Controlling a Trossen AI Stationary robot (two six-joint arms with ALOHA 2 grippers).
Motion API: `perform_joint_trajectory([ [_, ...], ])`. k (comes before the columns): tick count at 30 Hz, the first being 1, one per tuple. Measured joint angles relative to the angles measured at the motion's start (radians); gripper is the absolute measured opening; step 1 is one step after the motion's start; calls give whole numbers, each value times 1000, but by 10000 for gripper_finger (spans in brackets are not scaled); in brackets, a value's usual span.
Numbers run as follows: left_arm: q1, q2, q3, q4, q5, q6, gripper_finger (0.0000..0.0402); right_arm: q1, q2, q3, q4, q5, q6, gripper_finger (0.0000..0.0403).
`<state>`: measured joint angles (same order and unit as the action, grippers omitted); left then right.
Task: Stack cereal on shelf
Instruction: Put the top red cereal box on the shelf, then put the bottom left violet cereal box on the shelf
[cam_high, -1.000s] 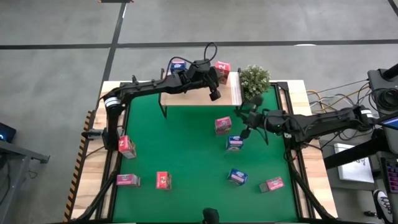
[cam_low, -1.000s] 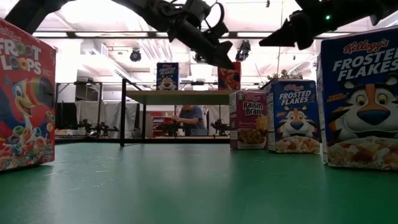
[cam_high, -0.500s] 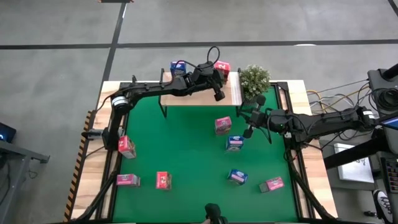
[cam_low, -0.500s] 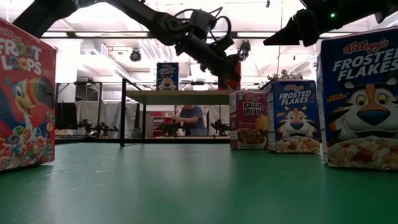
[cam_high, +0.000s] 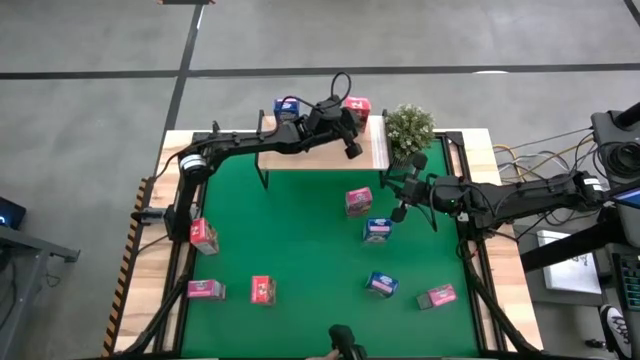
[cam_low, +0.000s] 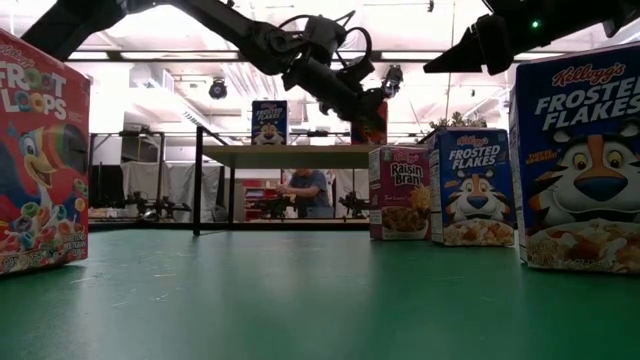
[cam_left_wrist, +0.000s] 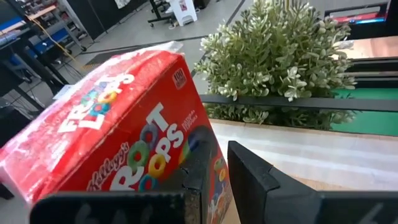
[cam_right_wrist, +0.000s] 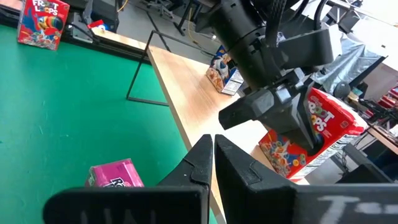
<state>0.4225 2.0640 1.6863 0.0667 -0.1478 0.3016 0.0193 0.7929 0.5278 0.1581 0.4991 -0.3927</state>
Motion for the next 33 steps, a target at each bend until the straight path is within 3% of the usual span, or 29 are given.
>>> perform_joint_trajectory([
  [10,-1,0,0,7,0,-17,38,0,0,0,0,0,0,9],
  [16,-61,-80,0,-131,1,-2,38,0,0,0,0,0,0,9],
  [25,-162,-314,0,-681,7,-19,38,0,0,0,-4,-1,10,9],
  [33,-236,-482,0,-1223,89,-399,38,0,1,0,-4,-1,13,9],
])
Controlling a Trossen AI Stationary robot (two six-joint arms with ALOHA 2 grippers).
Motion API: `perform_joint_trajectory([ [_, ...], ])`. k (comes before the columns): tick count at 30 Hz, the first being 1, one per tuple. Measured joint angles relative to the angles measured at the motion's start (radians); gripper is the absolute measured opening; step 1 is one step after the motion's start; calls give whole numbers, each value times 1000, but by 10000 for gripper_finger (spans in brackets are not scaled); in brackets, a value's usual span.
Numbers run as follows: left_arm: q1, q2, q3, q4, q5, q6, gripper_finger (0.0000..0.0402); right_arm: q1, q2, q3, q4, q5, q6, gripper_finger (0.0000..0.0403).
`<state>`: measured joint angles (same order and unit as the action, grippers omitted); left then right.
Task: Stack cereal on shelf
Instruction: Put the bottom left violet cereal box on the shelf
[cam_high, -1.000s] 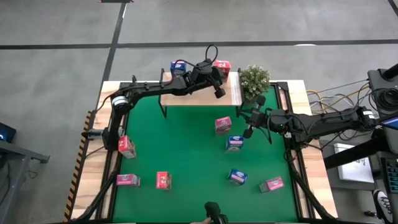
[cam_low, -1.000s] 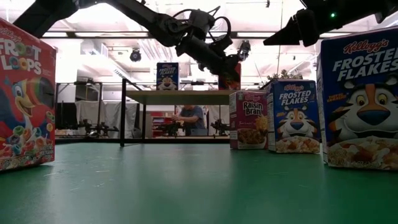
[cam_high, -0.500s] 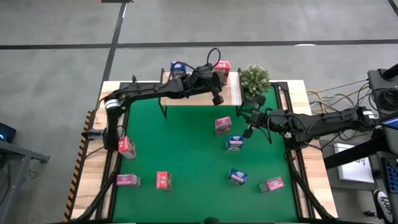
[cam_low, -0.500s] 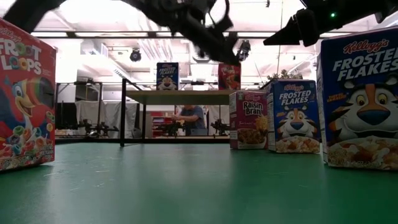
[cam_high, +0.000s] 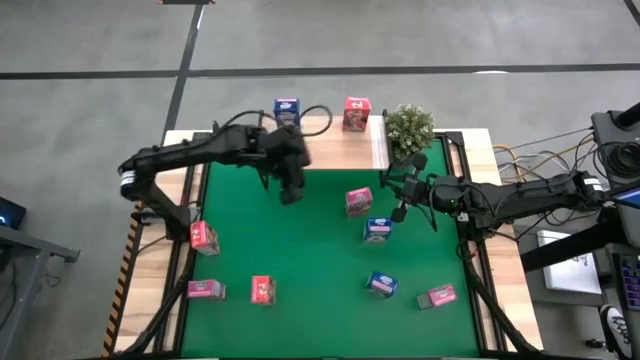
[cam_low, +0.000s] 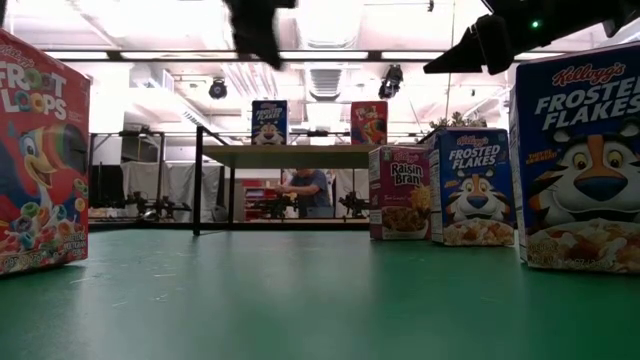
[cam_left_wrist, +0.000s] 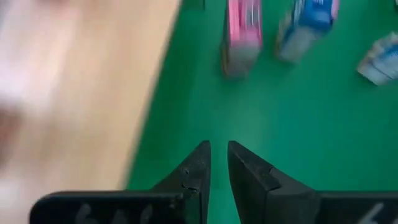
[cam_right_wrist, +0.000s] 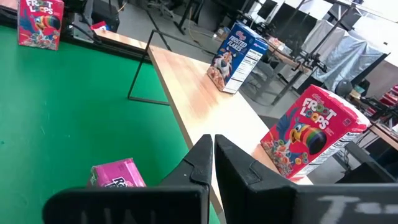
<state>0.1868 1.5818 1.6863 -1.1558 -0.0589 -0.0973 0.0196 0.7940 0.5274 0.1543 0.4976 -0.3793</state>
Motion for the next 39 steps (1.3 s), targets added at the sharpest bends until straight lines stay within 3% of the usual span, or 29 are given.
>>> perform_joint_trajectory([
  [7,-73,-42,-14,-310,-2,-322,38,0,0,0,7,0,1,9],
  [17,-160,-51,-28,-334,-47,-288,38,0,1,0,8,-9,7,9],
  [27,-259,-82,-41,-396,-67,-422,38,0,1,0,8,-9,31,9],
  [34,-349,-226,-247,-389,-41,-795,38,0,1,0,8,-9,32,9],
  [37,-385,-317,-375,-337,22,-936,38,0,1,0,9,-9,32,9],
  [39,-410,-371,-454,-260,117,-964,38,0,1,0,11,-9,28,9],
])
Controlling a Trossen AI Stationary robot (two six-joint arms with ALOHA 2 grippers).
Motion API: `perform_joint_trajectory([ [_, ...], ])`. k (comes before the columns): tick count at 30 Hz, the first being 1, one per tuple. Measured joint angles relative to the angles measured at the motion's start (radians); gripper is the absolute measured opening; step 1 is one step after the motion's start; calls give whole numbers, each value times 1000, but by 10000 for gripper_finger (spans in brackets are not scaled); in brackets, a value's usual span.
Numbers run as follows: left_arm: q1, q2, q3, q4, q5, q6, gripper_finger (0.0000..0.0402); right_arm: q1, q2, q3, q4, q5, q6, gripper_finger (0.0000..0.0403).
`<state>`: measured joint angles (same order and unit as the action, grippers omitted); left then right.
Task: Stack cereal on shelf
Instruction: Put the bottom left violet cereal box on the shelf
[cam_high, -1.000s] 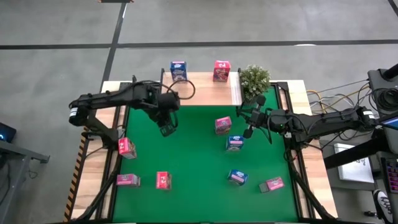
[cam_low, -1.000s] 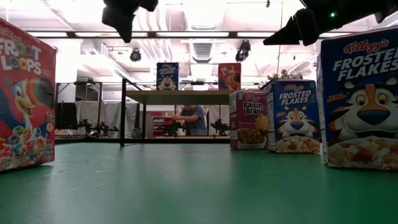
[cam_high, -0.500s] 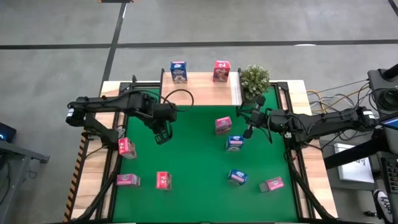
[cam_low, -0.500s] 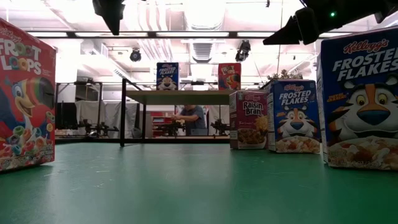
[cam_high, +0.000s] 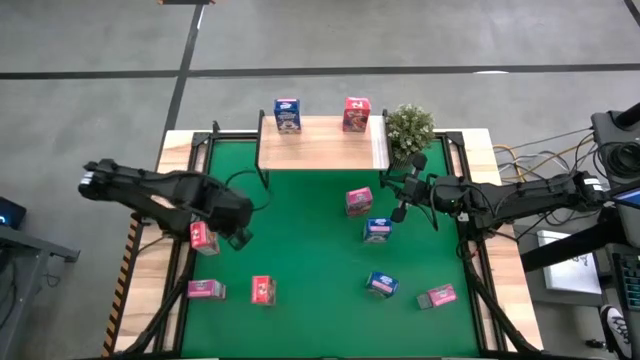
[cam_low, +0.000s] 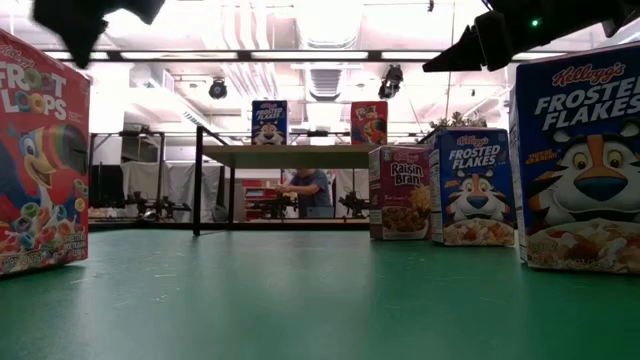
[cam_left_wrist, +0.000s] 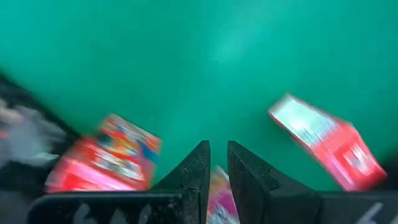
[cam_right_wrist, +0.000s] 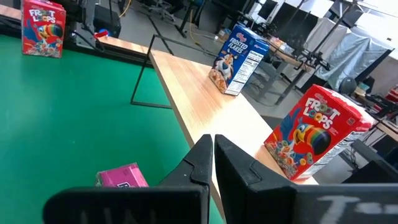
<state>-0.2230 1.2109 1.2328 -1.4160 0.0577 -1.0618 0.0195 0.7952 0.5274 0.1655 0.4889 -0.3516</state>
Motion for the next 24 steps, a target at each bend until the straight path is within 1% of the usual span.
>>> perform_joint_trajectory([
  [3,-60,-55,-90,170,192,-6,38,0,1,0,11,0,-13,9],
  [5,-106,-78,-117,217,249,-18,42,0,6,0,21,0,-24,9],
  [9,-229,-83,-137,201,247,-6,57,0,7,-1,36,0,-38,9],
  [12,-322,-72,-139,195,250,-19,77,0,8,-1,35,0,-42,9],
  [15,-391,-49,-131,195,246,-65,108,0,8,-1,42,0,-42,9],
  [18,-421,-24,-99,194,211,-98,142,0,8,-1,47,0,-42,9],
  [21,-463,18,-63,188,167,-66,176,0,10,-1,47,0,-41,9],
  [24,-527,72,-29,128,147,-37,209,0,17,-1,46,0,-34,9],
])
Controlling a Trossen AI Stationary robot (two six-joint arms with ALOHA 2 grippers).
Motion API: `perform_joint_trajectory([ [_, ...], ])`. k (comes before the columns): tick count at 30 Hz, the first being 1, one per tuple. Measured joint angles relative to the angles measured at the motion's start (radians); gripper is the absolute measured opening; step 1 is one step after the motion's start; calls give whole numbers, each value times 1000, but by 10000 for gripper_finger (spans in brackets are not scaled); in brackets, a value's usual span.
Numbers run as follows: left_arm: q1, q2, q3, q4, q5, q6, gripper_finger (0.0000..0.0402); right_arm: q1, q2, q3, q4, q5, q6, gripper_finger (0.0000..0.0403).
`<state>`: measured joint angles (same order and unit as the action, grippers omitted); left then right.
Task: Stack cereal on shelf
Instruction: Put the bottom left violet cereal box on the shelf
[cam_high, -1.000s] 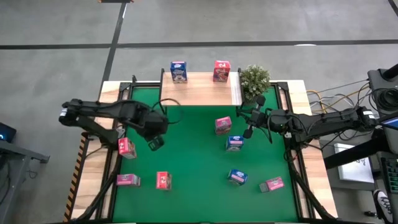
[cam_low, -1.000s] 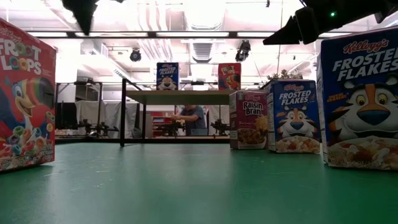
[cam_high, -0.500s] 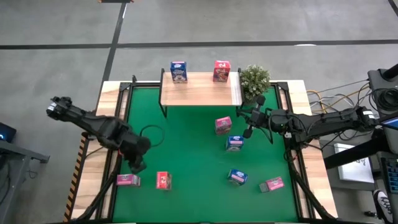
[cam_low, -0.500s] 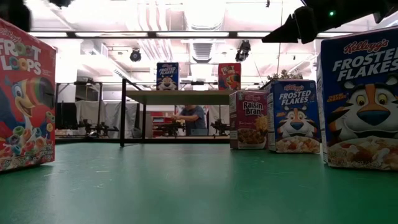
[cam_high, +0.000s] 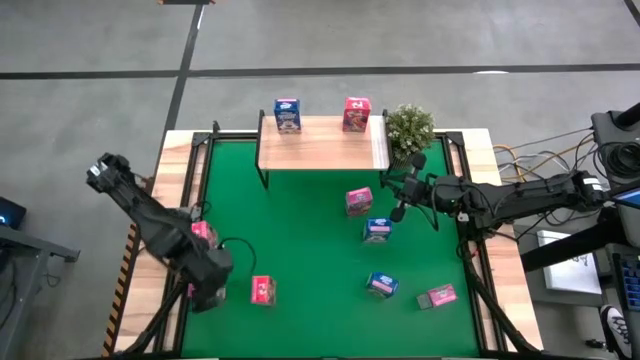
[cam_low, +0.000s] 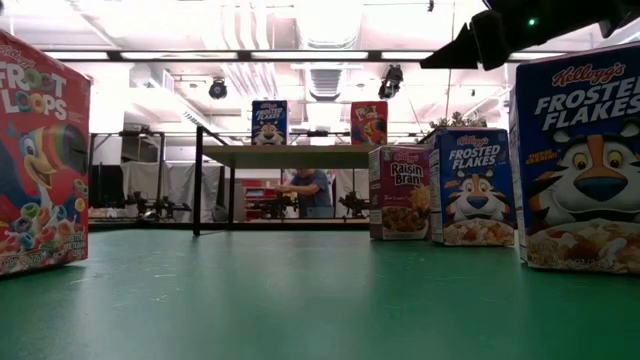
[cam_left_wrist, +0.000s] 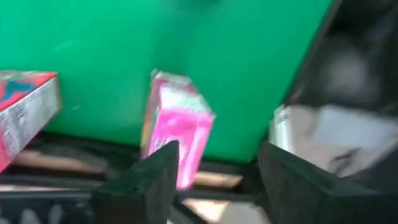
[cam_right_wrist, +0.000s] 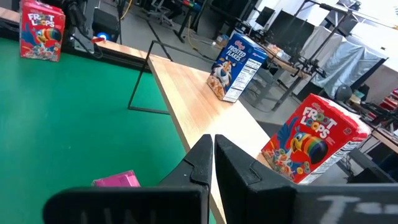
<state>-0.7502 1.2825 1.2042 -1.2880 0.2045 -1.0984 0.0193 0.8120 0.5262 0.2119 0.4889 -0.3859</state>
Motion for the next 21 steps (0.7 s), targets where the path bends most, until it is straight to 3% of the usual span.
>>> perform_joint_trajectory([
  [7,-67,131,105,-162,-84,70,258,0,10,0,1,0,-1,9],
  [10,-67,167,127,-161,-139,108,260,0,9,0,2,0,0,9],
  [21,-110,181,98,-142,-136,61,260,0,9,0,2,0,-3,9],
])
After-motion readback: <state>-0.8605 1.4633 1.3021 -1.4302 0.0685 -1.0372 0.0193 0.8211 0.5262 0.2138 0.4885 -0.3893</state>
